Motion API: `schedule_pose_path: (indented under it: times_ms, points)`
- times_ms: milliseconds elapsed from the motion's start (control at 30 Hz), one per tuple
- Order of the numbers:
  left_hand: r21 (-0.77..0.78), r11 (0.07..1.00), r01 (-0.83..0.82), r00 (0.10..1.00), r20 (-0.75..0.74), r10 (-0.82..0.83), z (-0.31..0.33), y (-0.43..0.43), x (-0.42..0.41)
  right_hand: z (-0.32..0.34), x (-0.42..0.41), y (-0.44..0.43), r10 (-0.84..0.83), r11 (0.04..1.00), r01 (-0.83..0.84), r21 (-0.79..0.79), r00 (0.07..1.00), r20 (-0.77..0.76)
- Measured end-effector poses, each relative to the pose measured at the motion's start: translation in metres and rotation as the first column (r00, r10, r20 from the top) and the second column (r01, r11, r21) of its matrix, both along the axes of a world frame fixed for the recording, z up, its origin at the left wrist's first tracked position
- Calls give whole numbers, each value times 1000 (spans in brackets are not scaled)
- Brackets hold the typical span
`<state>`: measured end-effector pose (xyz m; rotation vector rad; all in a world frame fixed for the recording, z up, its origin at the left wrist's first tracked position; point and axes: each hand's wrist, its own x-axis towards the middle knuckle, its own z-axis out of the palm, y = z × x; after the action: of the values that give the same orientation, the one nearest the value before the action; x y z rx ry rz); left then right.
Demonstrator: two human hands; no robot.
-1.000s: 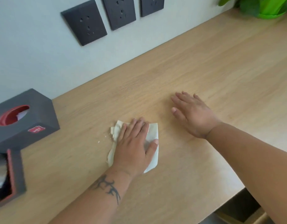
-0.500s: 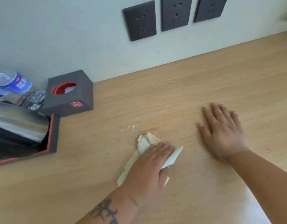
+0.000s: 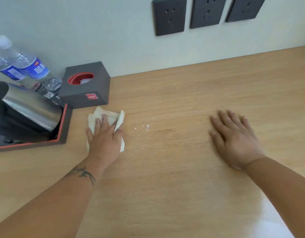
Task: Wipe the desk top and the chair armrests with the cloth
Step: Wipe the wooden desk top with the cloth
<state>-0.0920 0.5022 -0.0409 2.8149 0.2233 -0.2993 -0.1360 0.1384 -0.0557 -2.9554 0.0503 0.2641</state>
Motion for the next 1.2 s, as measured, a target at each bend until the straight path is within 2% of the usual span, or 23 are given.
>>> schedule_pose_path:
  times_ms: [67,167,367,500,567,633,667,733,767,833,867,933,1000,1067,1100,1200]
  points:
    - [152,985,77,997,16,-80,-12,-2,3,-1,-1,28,-68,998,68,-13,997,-21]
    - [206,964,170,984,23,-178,-15,0,1,-5,-1,82,-40,999,41,21,999,-13]
    - [8,954,300,947,121,-299,-15,-21,-8,-10,2,99,-59,998,59,2,998,8]
    - [-97,856,507,853,195,-484,-11,-65,-28,-5,3,102,-59,998,59,6,998,-13]
    - [-195,836,513,855,205,-477,-5,-69,-35,-2,1,99,-67,997,68,26,997,-28]
    - [-432,804,409,912,185,-365,11,-53,-48,2,0,100,-70,996,70,61,998,1]
    - [-570,767,295,955,156,-251,23,-40,-56,5,-1,102,-77,995,77,58,997,0]
    - [-798,601,37,998,59,16,45,-13,-73,-3,2,95,-89,996,89,14,996,-8]
    - [-863,501,-65,990,9,143,52,4,-83,-17,5,88,-90,996,90,5,996,-6]
    - [-916,364,-166,942,-38,334,65,40,-98,-71,20,51,-91,996,91,-3,995,-43]
    - [-931,309,-195,909,-53,414,70,60,-104,-86,25,45,-73,997,73,21,997,-28]
    - [-938,234,-255,834,-90,544,71,95,-118,-74,25,78,-15,999,13,32,999,40]
    - [-926,219,-306,785,-115,609,71,125,-132,-23,12,157,88,996,-88,4,995,44]
    - [-917,192,-351,707,-124,696,72,160,-142,14,1,226,182,980,-186,63,981,65]
    - [-904,219,-367,673,-95,733,73,179,-148,22,-2,254,250,964,-255,71,966,66]
    - [-802,431,-415,645,75,760,84,239,-163,13,0,318,482,873,-482,77,876,18]
